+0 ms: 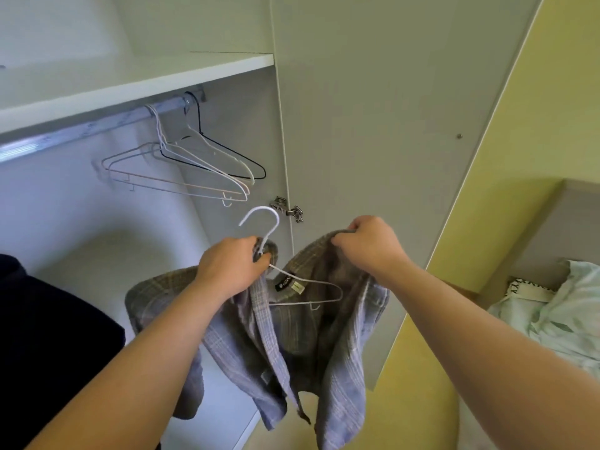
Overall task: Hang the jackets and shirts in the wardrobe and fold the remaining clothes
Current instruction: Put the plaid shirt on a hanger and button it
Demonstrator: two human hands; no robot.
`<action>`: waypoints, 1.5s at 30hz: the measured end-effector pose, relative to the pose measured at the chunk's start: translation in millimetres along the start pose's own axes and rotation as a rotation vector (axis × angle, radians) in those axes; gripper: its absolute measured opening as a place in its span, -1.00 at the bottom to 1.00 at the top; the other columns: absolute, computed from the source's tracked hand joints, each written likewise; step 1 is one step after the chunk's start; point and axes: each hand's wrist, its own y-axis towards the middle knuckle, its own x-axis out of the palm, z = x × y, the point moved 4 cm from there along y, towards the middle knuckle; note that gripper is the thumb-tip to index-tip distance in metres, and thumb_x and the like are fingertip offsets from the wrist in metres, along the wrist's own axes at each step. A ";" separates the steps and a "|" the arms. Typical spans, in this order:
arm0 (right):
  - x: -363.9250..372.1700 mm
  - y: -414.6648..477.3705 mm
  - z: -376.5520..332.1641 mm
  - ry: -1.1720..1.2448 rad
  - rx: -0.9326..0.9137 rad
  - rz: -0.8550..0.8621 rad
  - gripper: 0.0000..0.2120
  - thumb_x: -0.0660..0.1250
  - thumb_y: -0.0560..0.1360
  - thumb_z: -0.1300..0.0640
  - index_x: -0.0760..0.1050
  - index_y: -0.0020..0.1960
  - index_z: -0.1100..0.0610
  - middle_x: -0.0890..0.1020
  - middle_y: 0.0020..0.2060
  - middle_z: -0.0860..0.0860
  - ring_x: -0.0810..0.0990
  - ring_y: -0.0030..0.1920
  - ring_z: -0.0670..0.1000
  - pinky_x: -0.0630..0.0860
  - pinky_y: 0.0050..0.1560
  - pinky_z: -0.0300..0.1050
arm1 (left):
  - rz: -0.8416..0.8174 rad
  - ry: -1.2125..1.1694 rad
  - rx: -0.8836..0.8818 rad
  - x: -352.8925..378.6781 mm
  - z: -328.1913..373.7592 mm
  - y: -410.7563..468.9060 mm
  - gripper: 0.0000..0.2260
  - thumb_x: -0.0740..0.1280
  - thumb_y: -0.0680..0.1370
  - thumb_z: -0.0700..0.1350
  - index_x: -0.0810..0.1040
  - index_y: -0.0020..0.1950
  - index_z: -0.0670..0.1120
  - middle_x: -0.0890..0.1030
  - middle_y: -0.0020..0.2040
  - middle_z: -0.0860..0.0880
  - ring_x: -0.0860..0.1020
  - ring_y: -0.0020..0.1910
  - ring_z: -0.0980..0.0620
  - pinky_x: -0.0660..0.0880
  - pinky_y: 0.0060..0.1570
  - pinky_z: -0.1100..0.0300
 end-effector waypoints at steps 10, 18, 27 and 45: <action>60.7 -63.6 -45.2 -0.334 -0.340 -0.549 -0.71 0.34 0.56 -0.11 0.56 0.02 0.12 0.66 -0.08 0.03 0.62 -0.04 0.03 0.55 0.01 -0.10 | 0.165 -0.356 -0.169 -11.1 -15.1 18.3 -0.63 0.28 0.60 0.22 0.44 -0.27 0.00 0.52 -0.40 0.02 0.47 -0.38 0.03 0.30 -0.42 0.15; 54.0 -5.6 -19.9 -0.510 -0.401 0.061 -0.66 0.32 0.56 -0.04 0.47 0.30 0.03 0.51 0.21 0.06 0.47 0.24 0.15 0.47 0.22 0.07 | 0.166 -0.494 0.079 -26.8 -20.7 26.0 -0.82 0.34 0.57 0.26 0.49 -0.22 0.32 0.49 -0.44 0.13 0.46 -0.47 0.11 0.33 -0.45 0.33; 97.2 42.4 -36.5 -0.493 -0.461 -0.021 -0.69 0.11 0.66 -0.21 0.47 0.11 -0.01 0.65 -0.13 0.04 0.61 -0.11 0.22 0.51 -0.20 0.00 | 0.129 -0.455 0.224 -28.6 -42.5 66.9 -0.71 0.42 0.57 0.09 0.36 -0.25 0.22 0.49 -0.39 0.12 0.51 -0.31 0.26 0.32 -0.36 0.44; 109.1 77.6 -68.6 -0.409 -0.515 0.219 -0.83 0.15 0.67 -0.06 0.39 0.22 -0.04 0.64 -0.19 -0.01 0.62 -0.26 0.19 0.60 -0.26 0.06 | -0.046 -0.424 -0.084 16.8 -78.0 29.0 -0.79 0.38 0.50 0.30 0.53 -0.04 0.20 0.58 -0.27 0.31 0.58 -0.25 0.22 0.37 -0.28 0.43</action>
